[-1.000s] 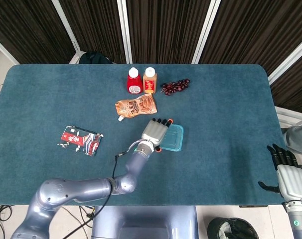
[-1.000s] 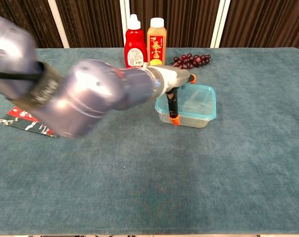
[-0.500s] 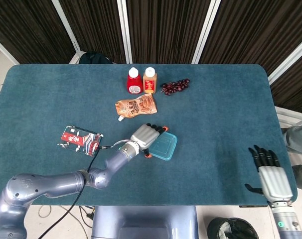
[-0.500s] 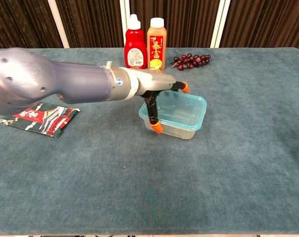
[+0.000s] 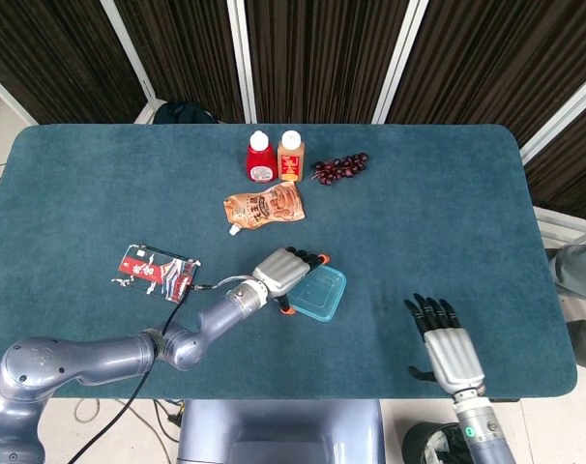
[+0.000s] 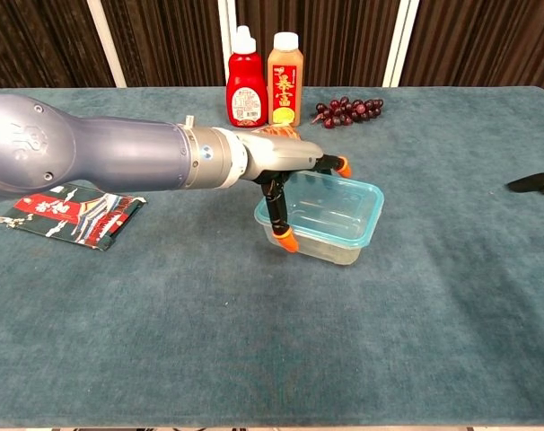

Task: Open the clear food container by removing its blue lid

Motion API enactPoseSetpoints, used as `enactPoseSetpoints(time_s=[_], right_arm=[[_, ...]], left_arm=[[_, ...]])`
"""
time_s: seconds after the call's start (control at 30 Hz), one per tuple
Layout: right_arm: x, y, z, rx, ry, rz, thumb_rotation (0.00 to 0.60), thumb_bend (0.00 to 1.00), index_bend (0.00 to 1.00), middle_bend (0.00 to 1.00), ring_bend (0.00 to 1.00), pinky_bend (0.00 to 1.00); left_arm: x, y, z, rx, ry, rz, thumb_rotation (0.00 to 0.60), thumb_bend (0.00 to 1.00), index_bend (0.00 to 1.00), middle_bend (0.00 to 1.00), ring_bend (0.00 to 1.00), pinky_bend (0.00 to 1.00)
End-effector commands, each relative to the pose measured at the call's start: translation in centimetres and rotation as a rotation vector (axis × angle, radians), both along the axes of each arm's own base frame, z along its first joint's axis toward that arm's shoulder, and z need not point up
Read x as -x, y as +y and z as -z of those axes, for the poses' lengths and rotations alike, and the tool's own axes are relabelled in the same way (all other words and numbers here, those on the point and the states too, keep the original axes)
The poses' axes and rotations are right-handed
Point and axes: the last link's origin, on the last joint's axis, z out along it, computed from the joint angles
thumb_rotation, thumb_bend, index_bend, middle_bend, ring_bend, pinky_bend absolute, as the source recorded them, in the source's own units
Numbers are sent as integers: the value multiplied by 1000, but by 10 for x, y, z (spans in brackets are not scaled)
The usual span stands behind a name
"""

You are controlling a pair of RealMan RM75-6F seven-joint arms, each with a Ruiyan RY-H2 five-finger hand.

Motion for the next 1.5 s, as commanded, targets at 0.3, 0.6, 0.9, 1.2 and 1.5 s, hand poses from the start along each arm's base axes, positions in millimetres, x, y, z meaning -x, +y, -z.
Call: enactPoseSetpoints(time_s=[0.3,0.6,0.9,1.2,1.5], right_arm=[[-46,-14,40,6,-106,-23,600,188,0,0,0,0],[-62,-23,52,16,-134,-15,600,188,0,0,0,0],[-70,-26,57,14,-167,3,600,188,0,0,0,0],[-76,-27,70,1,-161,-2,600,188,0,0,0,0],[-78,-39,76,24,-155,0,600,187,0,0,0,0]], left_arm=[[-12,-12,6,19,1,31,600,47,85,234,196,387],[-16,-19,16,29,2,20,600,48,85,234,196,386],[-22,-24,23,41,8,24,600,48,85,234,196,387],[-25,-29,25,49,-5,13,600,48,85,234,196,387],[-26,-32,24,54,-2,17,600,48,85,234,196,387]])
